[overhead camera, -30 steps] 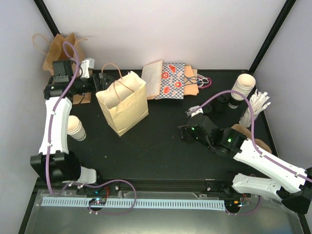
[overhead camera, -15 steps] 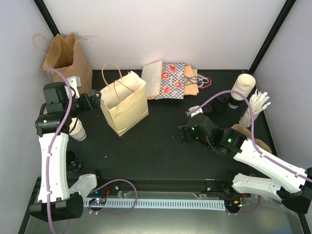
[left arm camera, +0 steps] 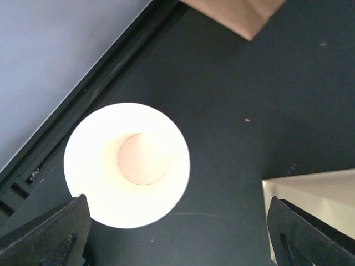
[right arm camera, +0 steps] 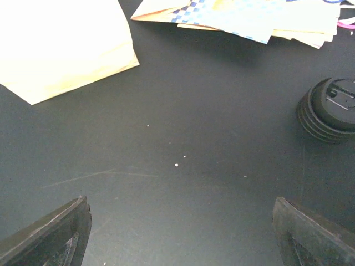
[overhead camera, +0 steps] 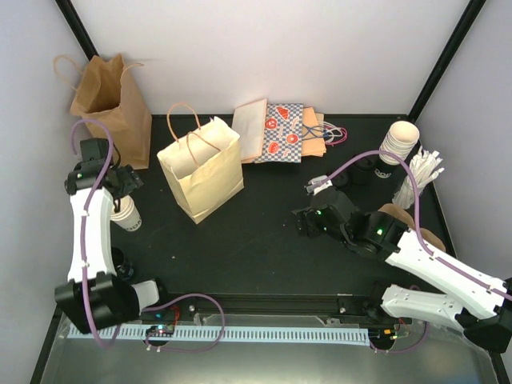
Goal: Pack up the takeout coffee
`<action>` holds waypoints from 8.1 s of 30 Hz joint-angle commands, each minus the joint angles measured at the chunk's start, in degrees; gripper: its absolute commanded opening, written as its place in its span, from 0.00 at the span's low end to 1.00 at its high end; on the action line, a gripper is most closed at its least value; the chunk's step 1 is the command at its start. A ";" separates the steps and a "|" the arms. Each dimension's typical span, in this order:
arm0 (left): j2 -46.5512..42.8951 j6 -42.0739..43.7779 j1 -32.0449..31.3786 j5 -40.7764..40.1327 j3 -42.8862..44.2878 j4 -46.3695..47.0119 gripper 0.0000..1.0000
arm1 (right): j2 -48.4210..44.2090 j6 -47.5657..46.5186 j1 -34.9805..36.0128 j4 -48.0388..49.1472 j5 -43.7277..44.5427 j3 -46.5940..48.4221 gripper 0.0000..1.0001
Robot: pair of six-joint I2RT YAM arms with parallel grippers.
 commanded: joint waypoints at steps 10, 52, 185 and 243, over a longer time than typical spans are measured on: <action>12.50 -5.65 1.31 -9.11 6.00 -4.08 0.63 | 0.81 -2.55 -0.30 -4.23 -3.72 2.68 0.91; 23.13 -8.15 0.98 -6.65 8.88 -4.67 0.21 | 1.62 -3.59 -0.25 -5.10 -3.64 6.37 0.92; -1.31 -45.02 -87.02 -9.67 -4.32 -9.52 0.02 | 1.09 -0.93 -19.85 -1.00 -10.01 -3.82 0.92; 43.01 -0.44 -78.89 -14.77 34.30 -9.24 0.51 | -10.01 2.84 -22.91 -3.52 -1.15 -8.14 0.93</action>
